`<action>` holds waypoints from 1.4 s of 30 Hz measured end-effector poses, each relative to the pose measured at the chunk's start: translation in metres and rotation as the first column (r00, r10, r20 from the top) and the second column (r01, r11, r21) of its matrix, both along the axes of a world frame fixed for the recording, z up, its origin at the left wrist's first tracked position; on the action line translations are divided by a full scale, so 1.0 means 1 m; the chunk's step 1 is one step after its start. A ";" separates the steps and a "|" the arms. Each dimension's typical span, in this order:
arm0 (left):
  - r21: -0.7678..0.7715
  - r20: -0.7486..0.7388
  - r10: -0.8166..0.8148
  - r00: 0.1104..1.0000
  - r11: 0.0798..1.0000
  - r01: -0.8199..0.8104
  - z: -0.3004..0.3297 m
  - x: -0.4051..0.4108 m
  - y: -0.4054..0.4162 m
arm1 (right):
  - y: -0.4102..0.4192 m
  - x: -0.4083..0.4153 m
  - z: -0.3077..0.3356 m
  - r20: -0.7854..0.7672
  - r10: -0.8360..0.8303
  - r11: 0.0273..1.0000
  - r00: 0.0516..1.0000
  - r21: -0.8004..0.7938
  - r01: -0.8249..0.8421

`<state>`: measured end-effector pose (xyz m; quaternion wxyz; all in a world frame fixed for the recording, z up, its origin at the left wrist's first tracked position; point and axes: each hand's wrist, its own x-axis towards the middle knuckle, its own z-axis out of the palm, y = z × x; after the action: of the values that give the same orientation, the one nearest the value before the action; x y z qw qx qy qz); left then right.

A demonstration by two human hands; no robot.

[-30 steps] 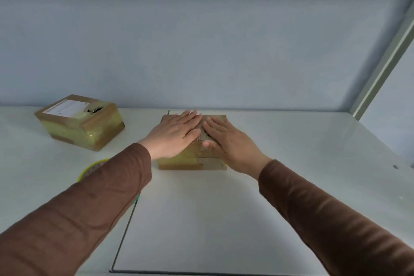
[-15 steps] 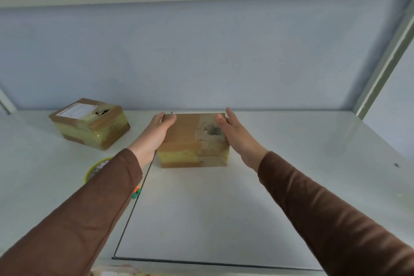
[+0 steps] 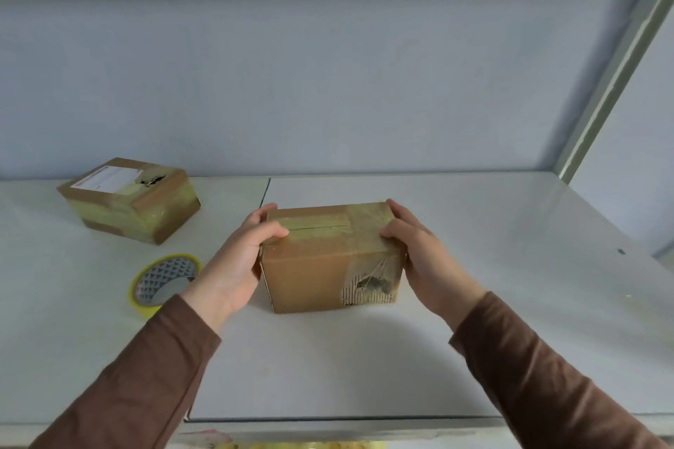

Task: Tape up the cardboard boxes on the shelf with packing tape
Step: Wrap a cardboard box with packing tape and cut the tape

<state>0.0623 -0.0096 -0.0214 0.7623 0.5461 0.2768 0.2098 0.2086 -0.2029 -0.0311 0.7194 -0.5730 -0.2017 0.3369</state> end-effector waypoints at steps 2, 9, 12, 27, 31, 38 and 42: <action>-0.034 -0.029 -0.064 0.998 0.997 0.063 0.002 0.005 -0.001 | 0.006 0.000 0.005 -0.070 0.010 1.000 0.997 0.000 -0.010; 0.039 -0.063 0.058 0.996 0.998 -0.055 -0.010 0.017 -0.003 | 0.019 -0.005 -0.001 -0.074 -0.105 0.994 0.992 -0.035 0.102; 0.062 -0.054 0.068 0.996 0.996 -0.064 -0.010 0.017 -0.005 | 0.020 -0.007 0.002 -0.064 -0.097 0.995 0.993 -0.040 0.095; 0.628 -0.009 -0.230 0.973 0.756 0.184 -0.027 -0.043 -0.030 | -0.035 -0.030 -0.026 0.470 0.065 0.998 0.880 -0.033 -0.056; 0.787 -0.213 -0.175 0.961 0.552 0.274 -0.013 -0.036 -0.024 | -0.038 -0.022 -0.010 0.685 0.177 0.974 0.707 -0.223 -0.028; 0.800 -0.599 0.039 0.800 0.068 0.596 -0.009 -0.007 -0.029 | -0.026 -0.029 -0.002 0.768 0.619 0.727 0.164 -0.639 0.251; 0.862 -0.470 0.002 0.883 0.214 0.459 -0.015 -0.007 -0.029 | -0.024 -0.027 -0.005 0.778 0.557 0.768 0.291 -0.616 0.176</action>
<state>0.0549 -0.0387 -0.0368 0.2234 0.9580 0.1434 0.1083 0.1812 -0.2265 -0.0363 0.1903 -0.8201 -0.5348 0.0726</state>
